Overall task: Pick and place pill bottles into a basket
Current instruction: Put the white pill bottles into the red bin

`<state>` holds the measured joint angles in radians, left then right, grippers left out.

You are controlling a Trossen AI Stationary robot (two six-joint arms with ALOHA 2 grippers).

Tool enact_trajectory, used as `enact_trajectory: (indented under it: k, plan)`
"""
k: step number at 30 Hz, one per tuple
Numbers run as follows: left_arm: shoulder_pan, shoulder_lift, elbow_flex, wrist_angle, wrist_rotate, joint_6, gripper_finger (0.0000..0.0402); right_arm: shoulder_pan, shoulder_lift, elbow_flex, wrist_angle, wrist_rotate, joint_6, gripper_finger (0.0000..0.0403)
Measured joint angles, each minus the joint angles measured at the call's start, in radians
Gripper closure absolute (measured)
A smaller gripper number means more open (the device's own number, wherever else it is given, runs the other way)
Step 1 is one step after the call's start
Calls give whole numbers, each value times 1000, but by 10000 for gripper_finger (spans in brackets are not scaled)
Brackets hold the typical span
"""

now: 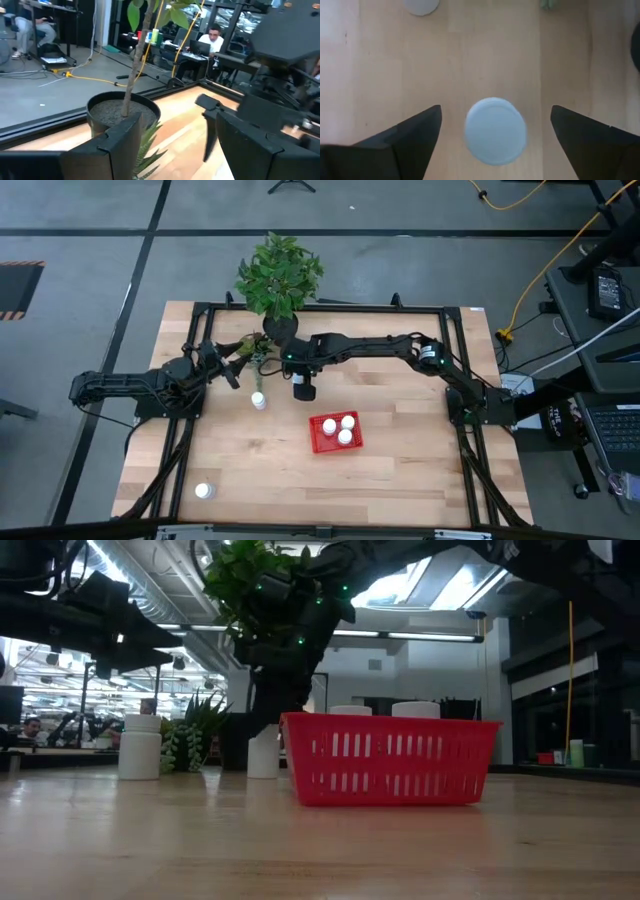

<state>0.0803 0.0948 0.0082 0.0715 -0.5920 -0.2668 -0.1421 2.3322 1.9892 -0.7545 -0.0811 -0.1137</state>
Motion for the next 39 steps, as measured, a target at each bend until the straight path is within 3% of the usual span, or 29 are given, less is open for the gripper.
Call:
enact_trajectory:
  k: [6,13,24,37,39]
  plan:
    - [0,0,0,0,-19,0,155,0,0,0,-2,-1,0,100]
    - [0,0,0,0,-19,0,155,0,0,0,-1,-72,5,254]
    - [0,0,0,0,-19,0,155,1,0,21,-38,-75,33,252]
    - [0,0,0,0,-18,30,155,77,-6,355,-424,-38,-9,252]
    - [0,0,0,0,-18,29,155,97,-29,359,-440,-40,3,252]
